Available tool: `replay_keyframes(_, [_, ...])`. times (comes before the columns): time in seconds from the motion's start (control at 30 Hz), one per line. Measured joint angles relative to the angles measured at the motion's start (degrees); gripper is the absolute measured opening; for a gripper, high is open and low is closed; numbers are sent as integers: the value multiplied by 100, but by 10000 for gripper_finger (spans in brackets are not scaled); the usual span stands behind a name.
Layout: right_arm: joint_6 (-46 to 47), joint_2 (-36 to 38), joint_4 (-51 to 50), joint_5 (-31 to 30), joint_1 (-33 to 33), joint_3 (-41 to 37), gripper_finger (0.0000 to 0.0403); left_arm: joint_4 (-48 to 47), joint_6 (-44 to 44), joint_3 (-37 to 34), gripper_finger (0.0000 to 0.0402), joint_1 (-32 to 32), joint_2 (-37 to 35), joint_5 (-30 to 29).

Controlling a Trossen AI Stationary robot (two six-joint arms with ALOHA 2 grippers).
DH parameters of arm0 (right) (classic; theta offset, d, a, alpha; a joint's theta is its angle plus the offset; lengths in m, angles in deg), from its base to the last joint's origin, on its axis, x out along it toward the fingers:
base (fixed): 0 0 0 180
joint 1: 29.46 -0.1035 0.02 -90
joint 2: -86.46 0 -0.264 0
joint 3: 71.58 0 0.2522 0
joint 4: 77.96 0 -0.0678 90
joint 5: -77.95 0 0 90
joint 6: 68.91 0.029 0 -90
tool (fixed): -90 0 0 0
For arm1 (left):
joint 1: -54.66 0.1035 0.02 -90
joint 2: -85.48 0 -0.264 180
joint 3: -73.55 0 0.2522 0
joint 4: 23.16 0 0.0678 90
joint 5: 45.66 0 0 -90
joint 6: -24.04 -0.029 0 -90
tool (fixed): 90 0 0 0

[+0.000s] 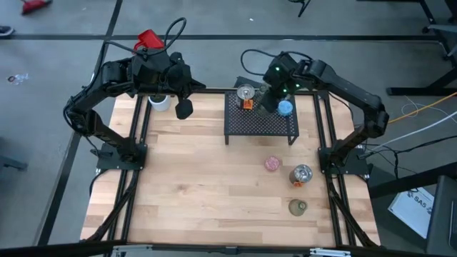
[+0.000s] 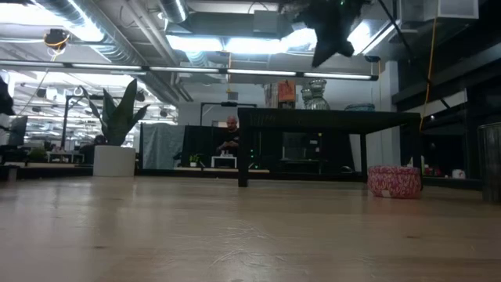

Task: Pick & Place candle stick holders
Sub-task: Put the silver scented candle on the shelf aligned with other silver scented candle

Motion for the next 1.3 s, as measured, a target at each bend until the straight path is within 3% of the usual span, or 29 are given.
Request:
replay_keyframes(0.23, [-287, 286, -82, 18, -317, 47, 1, 0, 6, 0, 2, 0, -1, -1])
replay_keyframes(0.53, [-1, 1220, 540, 13, -877, -689, 1, 0, 4, 0, 2, 1, -1, -1])
replay_keyframes(1.07, [1617, 3478, 470, -1087, -2324, -2625, 1, 0, 1, 0, 2, 1, -1, 1])
replay_keyframes(1.3, [2263, 4185, 192, -1120, -2778, -3331, 1, 0, 8, 0, 6, -1, -1, 1])
